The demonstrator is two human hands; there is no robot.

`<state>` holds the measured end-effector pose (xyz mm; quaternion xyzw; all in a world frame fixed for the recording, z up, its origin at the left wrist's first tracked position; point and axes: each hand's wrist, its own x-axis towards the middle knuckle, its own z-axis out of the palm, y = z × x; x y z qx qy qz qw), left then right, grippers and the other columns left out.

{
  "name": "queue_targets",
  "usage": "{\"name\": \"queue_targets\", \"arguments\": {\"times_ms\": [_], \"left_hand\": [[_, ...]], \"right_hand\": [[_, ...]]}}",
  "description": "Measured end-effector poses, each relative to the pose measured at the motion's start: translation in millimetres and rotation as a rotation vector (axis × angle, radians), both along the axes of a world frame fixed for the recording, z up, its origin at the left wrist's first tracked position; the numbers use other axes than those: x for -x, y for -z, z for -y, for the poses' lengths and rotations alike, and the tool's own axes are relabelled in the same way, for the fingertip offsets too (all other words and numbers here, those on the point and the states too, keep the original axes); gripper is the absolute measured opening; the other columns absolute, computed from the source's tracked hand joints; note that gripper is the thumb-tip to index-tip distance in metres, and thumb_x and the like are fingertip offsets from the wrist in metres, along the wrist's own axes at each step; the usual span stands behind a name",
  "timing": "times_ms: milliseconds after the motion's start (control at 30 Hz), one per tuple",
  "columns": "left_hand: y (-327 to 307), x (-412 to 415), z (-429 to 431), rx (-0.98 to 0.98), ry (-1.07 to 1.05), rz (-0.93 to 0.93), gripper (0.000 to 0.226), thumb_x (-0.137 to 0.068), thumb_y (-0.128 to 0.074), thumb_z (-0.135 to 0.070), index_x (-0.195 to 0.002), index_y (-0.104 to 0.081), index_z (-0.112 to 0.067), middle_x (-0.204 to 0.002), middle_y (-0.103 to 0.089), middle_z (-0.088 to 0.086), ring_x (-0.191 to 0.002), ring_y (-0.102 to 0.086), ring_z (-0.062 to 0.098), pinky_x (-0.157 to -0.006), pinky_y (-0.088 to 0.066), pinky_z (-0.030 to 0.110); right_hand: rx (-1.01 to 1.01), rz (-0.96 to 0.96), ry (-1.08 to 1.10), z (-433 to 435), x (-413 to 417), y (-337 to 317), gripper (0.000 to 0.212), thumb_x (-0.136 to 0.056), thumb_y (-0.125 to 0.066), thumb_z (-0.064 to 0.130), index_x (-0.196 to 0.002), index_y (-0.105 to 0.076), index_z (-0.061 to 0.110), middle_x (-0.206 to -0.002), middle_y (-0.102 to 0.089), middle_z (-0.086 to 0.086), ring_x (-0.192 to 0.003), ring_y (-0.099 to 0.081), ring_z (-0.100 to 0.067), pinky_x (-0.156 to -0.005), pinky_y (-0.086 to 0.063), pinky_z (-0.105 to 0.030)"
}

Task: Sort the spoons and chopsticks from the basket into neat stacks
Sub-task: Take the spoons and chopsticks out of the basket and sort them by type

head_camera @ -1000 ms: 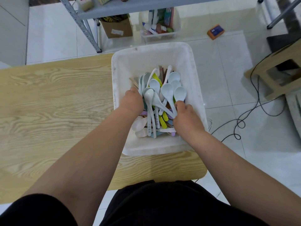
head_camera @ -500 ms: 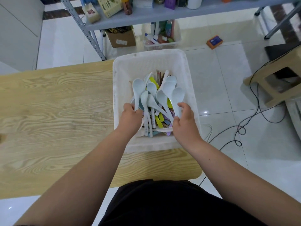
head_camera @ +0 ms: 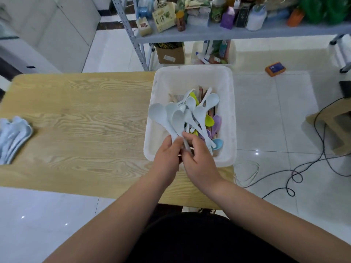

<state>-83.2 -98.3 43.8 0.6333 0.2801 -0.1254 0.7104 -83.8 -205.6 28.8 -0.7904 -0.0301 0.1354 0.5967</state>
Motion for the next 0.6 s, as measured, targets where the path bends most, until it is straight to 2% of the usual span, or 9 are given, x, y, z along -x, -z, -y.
{"name": "queue_targets", "arguments": {"times_ms": [100,167,200,300,400,500,600], "left_hand": [[-2,18,-6,0.060,-0.111,0.003,0.024,-0.104,-0.048,-0.020,-0.123,-0.063,-0.022,-0.111,-0.074,0.011,-0.101,-0.072,0.029,-0.085,-0.059,0.046],[-4,32,-11,0.063,-0.140,-0.001,0.026,-0.100,-0.051,-0.022,-0.123,-0.064,-0.024,-0.114,-0.072,0.014,-0.106,-0.070,0.034,-0.089,-0.057,0.054],[-6,40,-13,0.061,-0.129,-0.002,0.026,-0.100,-0.051,-0.022,-0.123,-0.063,-0.023,-0.114,-0.072,0.015,-0.106,-0.070,0.034,-0.085,-0.058,0.052],[-11,61,-17,0.068,-0.053,0.027,0.023,-0.101,-0.050,-0.022,-0.119,-0.065,-0.021,-0.103,-0.071,0.014,-0.088,-0.067,0.031,-0.067,-0.052,0.040],[-14,75,-27,0.071,-0.010,0.082,0.019,-0.103,-0.048,-0.022,-0.112,-0.065,-0.019,-0.086,-0.062,0.016,-0.072,-0.054,0.029,-0.058,-0.042,0.037],[-15,89,-46,0.087,-0.019,0.105,0.020,-0.104,-0.047,-0.022,-0.114,-0.065,-0.020,-0.082,-0.061,0.017,-0.069,-0.050,0.031,-0.059,-0.042,0.039],[-18,109,-79,0.091,-0.040,0.116,0.024,-0.103,-0.045,-0.016,-0.116,-0.065,-0.016,-0.076,-0.064,0.017,-0.065,-0.050,0.039,-0.068,-0.053,0.047]], "right_hand": [[-0.037,0.007,-0.015,0,9,2,0.038,-0.100,-0.054,0.014,-0.137,-0.052,0.024,-0.126,-0.056,0.015,-0.123,-0.054,-0.004,-0.104,-0.047,-0.030],[-0.047,0.021,-0.030,-2,14,2,0.036,-0.100,-0.054,0.017,-0.134,-0.050,0.030,-0.128,-0.057,0.012,-0.121,-0.054,-0.003,-0.101,-0.047,-0.026],[-0.052,0.037,-0.040,-4,17,1,0.036,-0.100,-0.054,0.017,-0.133,-0.050,0.031,-0.128,-0.057,0.010,-0.121,-0.054,-0.002,-0.100,-0.046,-0.024],[-0.077,0.056,-0.073,-16,27,-3,0.033,-0.099,-0.052,0.016,-0.132,-0.055,0.022,-0.128,-0.057,0.006,-0.122,-0.053,-0.005,-0.103,-0.046,-0.030],[-0.130,0.023,-0.062,-32,45,-7,0.035,-0.097,-0.046,0.024,-0.130,-0.058,0.019,-0.124,-0.057,0.005,-0.120,-0.054,-0.009,-0.104,-0.047,-0.037],[-0.171,-0.025,-0.083,-52,58,-7,0.033,-0.098,-0.045,0.029,-0.127,-0.060,0.024,-0.124,-0.060,0.006,-0.120,-0.057,-0.010,-0.103,-0.048,-0.038],[-0.203,-0.111,-0.110,-83,67,-14,0.016,-0.102,-0.050,0.023,-0.114,-0.059,0.029,-0.112,-0.065,0.006,-0.108,-0.063,-0.008,-0.093,-0.052,-0.036]]}}
